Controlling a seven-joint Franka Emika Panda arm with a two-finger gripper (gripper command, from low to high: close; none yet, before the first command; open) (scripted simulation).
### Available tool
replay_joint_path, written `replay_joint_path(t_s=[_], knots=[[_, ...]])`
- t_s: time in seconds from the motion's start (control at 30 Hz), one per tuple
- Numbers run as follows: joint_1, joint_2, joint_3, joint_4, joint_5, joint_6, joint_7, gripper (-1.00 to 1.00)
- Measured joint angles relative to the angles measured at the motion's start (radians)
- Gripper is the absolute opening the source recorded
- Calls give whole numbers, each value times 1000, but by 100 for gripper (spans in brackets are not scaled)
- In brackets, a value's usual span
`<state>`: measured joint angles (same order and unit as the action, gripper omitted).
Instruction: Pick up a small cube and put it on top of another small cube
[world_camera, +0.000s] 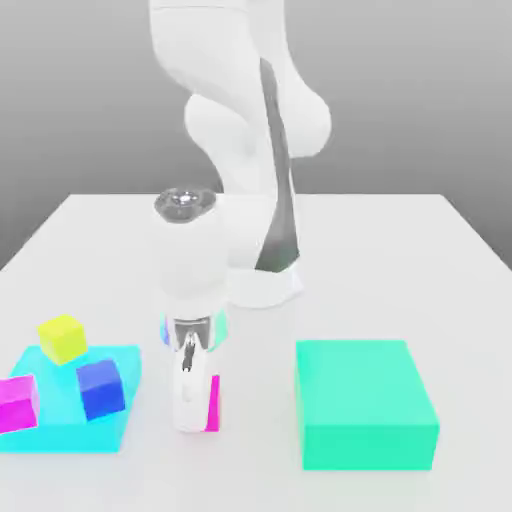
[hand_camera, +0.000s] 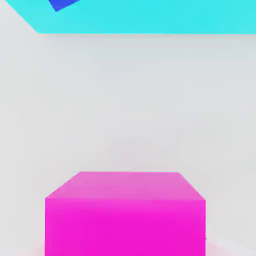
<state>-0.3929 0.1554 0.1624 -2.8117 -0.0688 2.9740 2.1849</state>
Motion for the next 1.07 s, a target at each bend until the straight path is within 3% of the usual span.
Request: replay_joint_path(t_s=[0.13, 0.23, 0.33, 0.77, 0.93, 0.97, 1.07], knots=[[-9, -86, 22, -16, 54, -70, -40, -100], [-5, -139, 31, -24, 38, -109, -48, -100], [16, -135, 9, 53, 19, -160, 16, -100], [-245, -87, -153, 418, 87, -501, 475, -100], [-251, 4, -163, 416, 66, -415, 528, -100], [-250, 25, -163, 412, 67, -392, 528, 100], [-250, 25, -163, 412, 67, -392, 528, 100]])
